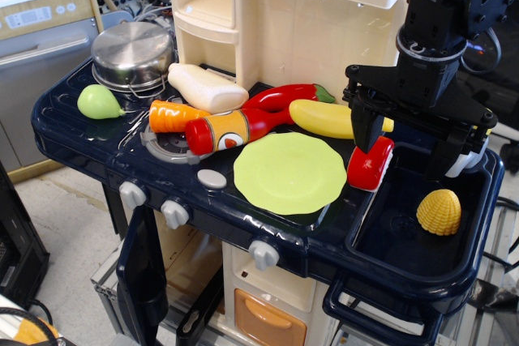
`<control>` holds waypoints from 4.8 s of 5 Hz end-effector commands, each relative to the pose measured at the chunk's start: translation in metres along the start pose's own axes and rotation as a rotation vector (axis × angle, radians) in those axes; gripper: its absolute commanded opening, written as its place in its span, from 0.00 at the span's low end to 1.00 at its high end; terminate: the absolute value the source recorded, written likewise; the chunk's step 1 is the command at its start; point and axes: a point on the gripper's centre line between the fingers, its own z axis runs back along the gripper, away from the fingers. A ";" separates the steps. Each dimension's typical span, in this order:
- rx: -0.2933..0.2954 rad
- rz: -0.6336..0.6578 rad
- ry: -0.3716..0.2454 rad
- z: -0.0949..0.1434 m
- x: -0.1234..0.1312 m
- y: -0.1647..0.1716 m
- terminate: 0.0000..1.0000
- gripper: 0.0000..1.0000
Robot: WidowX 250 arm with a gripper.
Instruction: Put pear on plate
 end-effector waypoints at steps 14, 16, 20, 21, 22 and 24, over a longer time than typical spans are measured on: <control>0.209 -0.214 -0.093 -0.027 -0.045 0.298 0.00 1.00; 0.193 -0.200 -0.100 -0.038 -0.049 0.309 0.00 1.00; 0.282 0.007 0.078 0.075 -0.025 0.227 0.00 0.00; 0.191 0.108 0.058 0.080 -0.021 0.181 0.00 0.00; 0.082 0.166 0.013 0.075 -0.026 0.135 0.00 0.00; 0.027 0.194 -0.072 0.025 -0.022 0.076 1.00 0.00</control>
